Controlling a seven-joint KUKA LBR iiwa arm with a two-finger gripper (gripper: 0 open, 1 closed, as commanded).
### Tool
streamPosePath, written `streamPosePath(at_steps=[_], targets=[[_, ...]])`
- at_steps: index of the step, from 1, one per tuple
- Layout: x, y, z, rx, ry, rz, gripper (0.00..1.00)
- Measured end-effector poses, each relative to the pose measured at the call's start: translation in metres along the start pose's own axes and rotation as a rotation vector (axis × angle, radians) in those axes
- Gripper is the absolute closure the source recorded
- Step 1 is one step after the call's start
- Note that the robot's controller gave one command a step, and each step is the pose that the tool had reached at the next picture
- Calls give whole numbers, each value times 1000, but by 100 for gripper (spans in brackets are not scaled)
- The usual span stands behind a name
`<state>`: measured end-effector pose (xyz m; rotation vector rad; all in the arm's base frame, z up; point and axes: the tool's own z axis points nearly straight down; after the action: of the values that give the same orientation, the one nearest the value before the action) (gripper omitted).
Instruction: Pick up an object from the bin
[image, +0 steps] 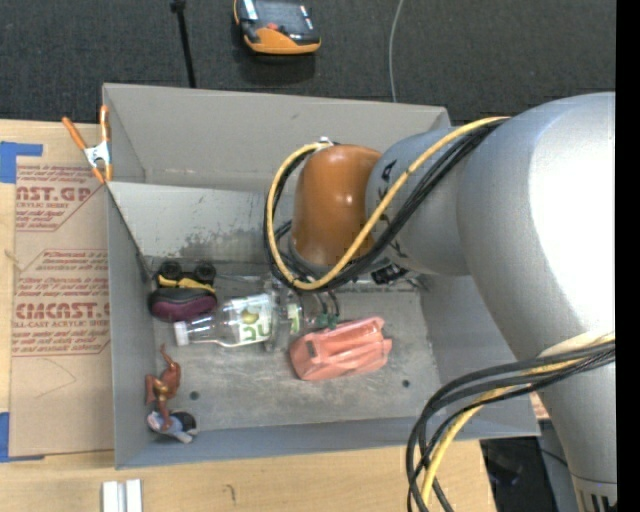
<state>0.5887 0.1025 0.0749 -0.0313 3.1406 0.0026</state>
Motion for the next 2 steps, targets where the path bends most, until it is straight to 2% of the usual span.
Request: streamPosePath(at_steps=[1,2], targets=[[18,-1,-59,1,6,4,100],[10,17,-58,-2,-13,13,100]])
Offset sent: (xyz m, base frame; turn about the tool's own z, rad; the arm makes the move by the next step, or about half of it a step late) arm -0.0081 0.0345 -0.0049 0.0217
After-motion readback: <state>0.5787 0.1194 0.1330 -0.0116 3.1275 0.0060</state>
